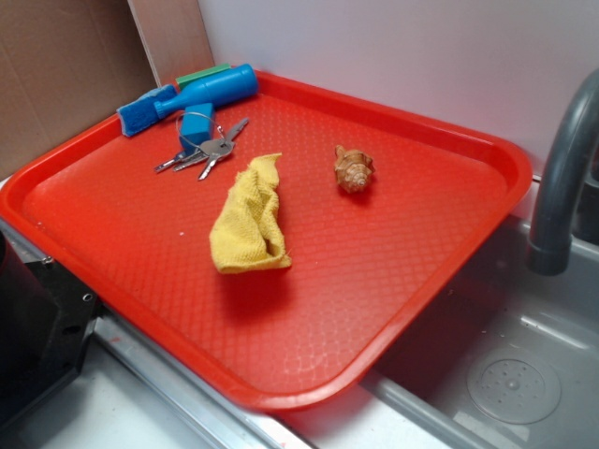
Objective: Grab the yellow cloth.
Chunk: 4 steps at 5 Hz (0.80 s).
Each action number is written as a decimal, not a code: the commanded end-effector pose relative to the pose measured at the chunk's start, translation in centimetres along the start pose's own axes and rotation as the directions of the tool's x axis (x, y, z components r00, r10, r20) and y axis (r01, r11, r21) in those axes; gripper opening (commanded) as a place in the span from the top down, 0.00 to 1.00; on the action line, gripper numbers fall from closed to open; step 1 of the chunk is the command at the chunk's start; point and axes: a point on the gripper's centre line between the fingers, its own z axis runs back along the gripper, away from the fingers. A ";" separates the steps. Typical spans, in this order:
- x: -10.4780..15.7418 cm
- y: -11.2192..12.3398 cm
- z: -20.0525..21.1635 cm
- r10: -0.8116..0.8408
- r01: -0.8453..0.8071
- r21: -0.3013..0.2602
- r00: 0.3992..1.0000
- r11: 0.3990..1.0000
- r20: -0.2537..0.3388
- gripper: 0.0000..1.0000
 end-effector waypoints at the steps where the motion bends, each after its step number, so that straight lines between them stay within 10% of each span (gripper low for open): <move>1: 0.0 0.0 0.0 0.000 0.000 0.000 1.000 1.000 0.000 0.00; 3: 2.4 -8.4 -8.9 -0.206 0.207 -0.016 0.978 0.978 0.042 0.00; 4: 4.0 -8.2 -12.8 0.025 -0.029 0.108 0.999 0.994 0.038 0.00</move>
